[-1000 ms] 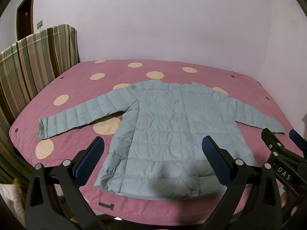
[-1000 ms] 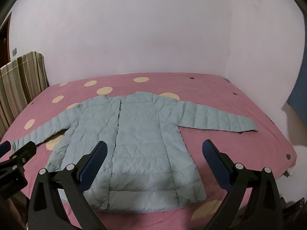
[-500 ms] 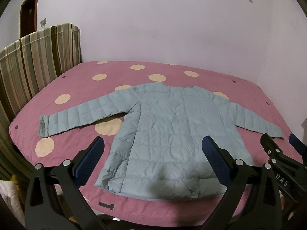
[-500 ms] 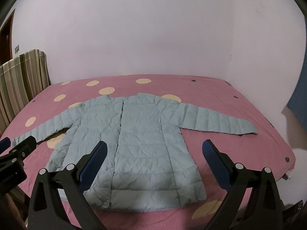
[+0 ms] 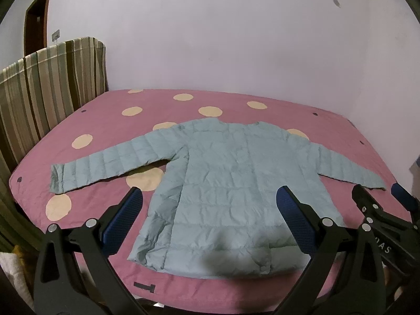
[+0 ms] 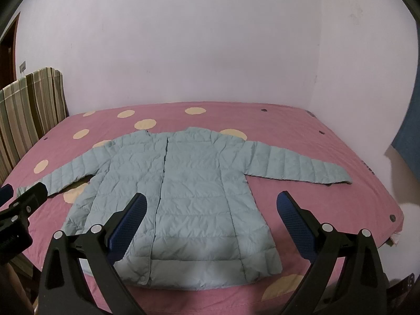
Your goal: Fold large clothes
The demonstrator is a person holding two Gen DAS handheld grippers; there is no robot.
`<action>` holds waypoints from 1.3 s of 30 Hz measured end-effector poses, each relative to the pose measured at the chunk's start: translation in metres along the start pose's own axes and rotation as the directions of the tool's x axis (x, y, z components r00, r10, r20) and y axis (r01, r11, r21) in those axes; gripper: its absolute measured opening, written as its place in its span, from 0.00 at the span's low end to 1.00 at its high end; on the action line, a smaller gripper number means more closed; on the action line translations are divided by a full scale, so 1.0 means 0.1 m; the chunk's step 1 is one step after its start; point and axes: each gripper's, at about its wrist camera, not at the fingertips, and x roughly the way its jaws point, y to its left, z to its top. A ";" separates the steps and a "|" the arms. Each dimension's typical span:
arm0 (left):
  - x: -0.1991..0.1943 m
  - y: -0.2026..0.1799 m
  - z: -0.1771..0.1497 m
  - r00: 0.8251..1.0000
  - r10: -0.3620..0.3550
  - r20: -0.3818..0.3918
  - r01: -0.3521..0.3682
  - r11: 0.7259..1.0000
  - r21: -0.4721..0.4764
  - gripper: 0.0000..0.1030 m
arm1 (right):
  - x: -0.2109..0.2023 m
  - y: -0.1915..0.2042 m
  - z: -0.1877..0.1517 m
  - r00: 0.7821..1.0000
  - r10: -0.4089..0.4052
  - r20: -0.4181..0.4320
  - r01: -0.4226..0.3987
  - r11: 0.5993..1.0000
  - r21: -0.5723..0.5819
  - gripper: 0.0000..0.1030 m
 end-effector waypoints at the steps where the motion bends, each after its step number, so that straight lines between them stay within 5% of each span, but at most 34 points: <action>1: 0.00 0.00 0.00 1.000 -0.003 -0.001 0.003 1.000 0.003 0.98 | 0.00 0.00 0.00 1.000 -0.001 0.001 0.001 1.000 0.000 0.95; 39: -0.07 -0.01 -0.08 0.998 0.042 0.048 -0.045 0.997 0.057 0.98 | 0.02 0.00 -0.04 1.000 0.001 -0.008 -0.001 1.000 -0.004 0.95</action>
